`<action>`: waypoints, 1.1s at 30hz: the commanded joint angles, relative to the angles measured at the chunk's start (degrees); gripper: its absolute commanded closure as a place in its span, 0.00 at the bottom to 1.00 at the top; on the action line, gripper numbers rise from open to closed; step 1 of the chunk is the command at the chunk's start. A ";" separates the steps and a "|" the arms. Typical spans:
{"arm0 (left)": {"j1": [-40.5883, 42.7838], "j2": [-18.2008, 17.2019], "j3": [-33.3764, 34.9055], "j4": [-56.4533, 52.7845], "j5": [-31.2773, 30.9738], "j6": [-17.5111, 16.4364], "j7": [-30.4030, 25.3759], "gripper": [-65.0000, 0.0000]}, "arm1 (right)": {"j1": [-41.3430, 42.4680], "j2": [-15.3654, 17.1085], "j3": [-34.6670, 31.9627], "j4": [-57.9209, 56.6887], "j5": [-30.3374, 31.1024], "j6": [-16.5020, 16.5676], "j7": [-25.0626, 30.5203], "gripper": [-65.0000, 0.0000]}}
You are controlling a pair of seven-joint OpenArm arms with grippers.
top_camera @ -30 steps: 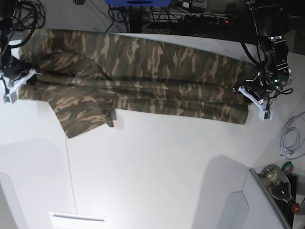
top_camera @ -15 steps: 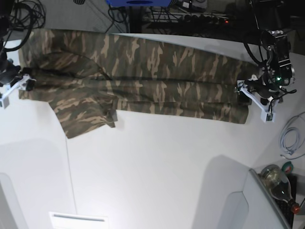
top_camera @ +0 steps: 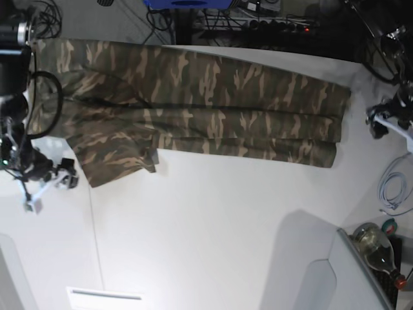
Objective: Layout the t-shirt on the table in an organized manner, then fold the t-shirt properly
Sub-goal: 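Release the shirt with both grippers and raise them, then smooth the shirt's hem end with the right gripper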
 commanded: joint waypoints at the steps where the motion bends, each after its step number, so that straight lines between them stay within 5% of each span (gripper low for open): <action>1: -0.06 -1.20 -1.31 0.76 -0.22 -0.69 -0.80 0.43 | 2.90 1.41 -1.10 -2.05 -0.10 -0.23 1.89 0.30; 6: 1.34 -1.20 -5.44 -1.62 0.22 -0.78 -0.80 1.00 | 8.18 0.97 -8.66 -12.96 -0.10 -0.23 6.90 0.30; 16: 1.43 -1.29 -7.73 -5.57 0.30 -0.78 -0.80 1.00 | 8.97 -1.40 -15.07 -15.06 -0.01 -0.23 7.78 0.33; 18: 1.43 -1.29 -7.55 -5.66 0.30 -0.78 -0.80 1.00 | 8.97 -2.02 -15.60 -15.06 -0.01 -0.23 7.78 0.46; 22: 1.34 -1.29 -7.47 -5.66 0.30 -0.78 -0.80 1.00 | 8.97 -2.19 -15.43 -14.98 0.16 -0.23 7.78 0.99; 26: 1.34 -1.29 -7.47 -5.66 0.30 -0.78 -0.80 1.00 | 6.77 -2.02 -15.43 -10.76 0.25 -0.23 7.34 1.00; 33: 0.90 -2.00 -7.29 -5.75 0.39 -0.78 -0.80 1.00 | -7.12 -2.28 -5.32 20.54 0.25 -0.23 -7.34 1.00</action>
